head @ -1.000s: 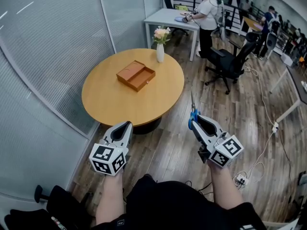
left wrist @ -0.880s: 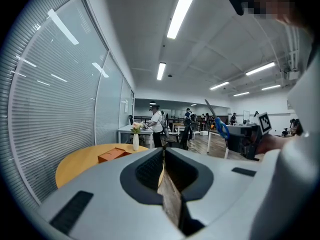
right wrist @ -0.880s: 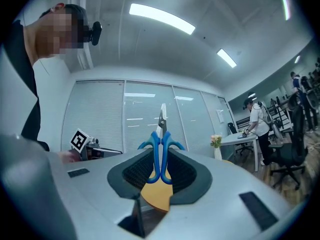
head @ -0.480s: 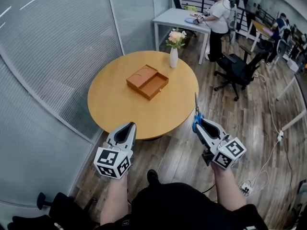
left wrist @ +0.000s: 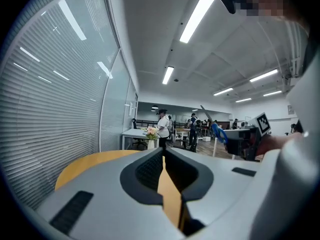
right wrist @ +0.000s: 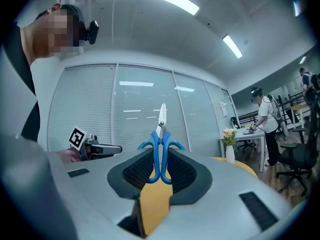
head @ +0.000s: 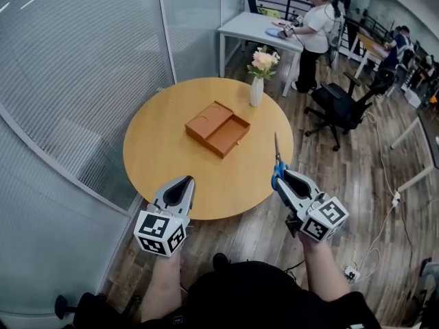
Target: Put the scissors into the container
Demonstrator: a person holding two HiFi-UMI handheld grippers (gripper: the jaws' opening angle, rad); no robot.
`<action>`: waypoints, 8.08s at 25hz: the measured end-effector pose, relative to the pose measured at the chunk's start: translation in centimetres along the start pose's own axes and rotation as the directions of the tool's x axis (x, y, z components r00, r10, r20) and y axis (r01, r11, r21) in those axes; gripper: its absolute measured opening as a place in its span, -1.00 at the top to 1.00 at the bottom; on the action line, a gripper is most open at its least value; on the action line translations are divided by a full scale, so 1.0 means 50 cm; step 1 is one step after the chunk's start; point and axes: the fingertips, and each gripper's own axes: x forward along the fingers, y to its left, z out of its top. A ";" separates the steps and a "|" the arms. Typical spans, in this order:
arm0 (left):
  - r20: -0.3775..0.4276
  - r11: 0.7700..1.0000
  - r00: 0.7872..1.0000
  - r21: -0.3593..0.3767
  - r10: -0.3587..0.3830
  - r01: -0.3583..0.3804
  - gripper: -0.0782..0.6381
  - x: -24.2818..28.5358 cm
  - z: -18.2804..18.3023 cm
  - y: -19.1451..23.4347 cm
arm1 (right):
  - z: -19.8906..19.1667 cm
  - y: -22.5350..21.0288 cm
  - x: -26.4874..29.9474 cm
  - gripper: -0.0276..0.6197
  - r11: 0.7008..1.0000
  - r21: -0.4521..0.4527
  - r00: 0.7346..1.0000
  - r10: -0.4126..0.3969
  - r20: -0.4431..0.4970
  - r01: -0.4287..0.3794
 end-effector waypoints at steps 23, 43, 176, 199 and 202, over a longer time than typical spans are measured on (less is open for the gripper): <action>-0.068 0.997 0.995 -0.019 0.072 -0.074 0.71 0.231 -0.006 0.136 | 0.007 -0.251 0.219 0.61 0.996 0.031 0.996 0.081 -0.021 -0.080; -0.171 0.957 0.949 -0.073 0.264 -0.279 0.71 0.435 -0.032 0.150 | -0.064 -0.483 0.407 0.61 0.937 0.138 0.932 0.337 -0.130 -0.320; 0.042 0.946 0.946 0.030 0.321 -0.322 0.71 0.535 0.192 0.185 | 0.254 -0.474 0.466 0.80 0.891 -0.231 0.889 0.430 0.157 -0.390; 0.045 0.941 0.940 0.001 0.337 -0.338 0.71 0.522 0.178 0.206 | 0.207 -0.468 0.483 0.81 0.897 -0.248 0.914 0.397 0.087 -0.366; 0.044 0.940 0.939 -0.006 0.341 -0.341 0.71 0.518 0.177 0.207 | 0.204 -0.460 0.483 0.81 0.893 -0.248 0.910 0.405 0.083 -0.375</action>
